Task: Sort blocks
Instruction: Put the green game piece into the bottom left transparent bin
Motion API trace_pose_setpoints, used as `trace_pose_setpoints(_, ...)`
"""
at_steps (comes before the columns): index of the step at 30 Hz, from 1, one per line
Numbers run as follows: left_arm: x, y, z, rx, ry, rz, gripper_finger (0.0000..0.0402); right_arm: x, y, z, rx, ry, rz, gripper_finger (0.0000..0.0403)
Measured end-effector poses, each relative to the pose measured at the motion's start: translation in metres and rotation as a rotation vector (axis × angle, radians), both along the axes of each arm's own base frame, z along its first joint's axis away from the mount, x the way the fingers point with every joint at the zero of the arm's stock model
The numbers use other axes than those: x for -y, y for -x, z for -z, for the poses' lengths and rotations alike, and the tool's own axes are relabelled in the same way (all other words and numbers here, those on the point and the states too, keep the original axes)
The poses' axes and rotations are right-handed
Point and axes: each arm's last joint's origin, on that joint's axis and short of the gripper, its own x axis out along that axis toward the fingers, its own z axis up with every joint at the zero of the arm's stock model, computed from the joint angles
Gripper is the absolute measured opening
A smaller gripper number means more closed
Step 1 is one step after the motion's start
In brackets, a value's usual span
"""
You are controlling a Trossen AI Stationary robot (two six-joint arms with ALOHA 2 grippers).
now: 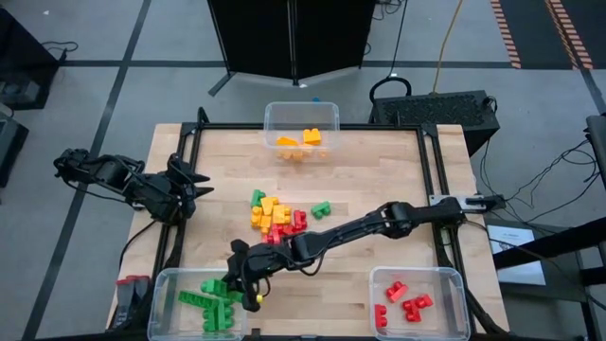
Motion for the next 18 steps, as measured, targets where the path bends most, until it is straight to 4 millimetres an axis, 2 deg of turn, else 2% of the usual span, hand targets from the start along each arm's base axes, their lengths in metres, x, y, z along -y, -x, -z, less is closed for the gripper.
trace_pose_setpoints(8, -0.0003, 0.0009, 0.0009, -0.013, -0.004, 0.000, 0.0135, 0.0040, -0.0010, -0.0009, -0.057, -0.143, -0.053, 0.0109)
trace_pose_setpoints(18, -0.0002, 0.0009, 0.0009, -0.013, -0.002, 0.001, 0.0135, 0.0048, -0.0005, 0.0015, -0.086, -0.141, -0.049, 0.0199)
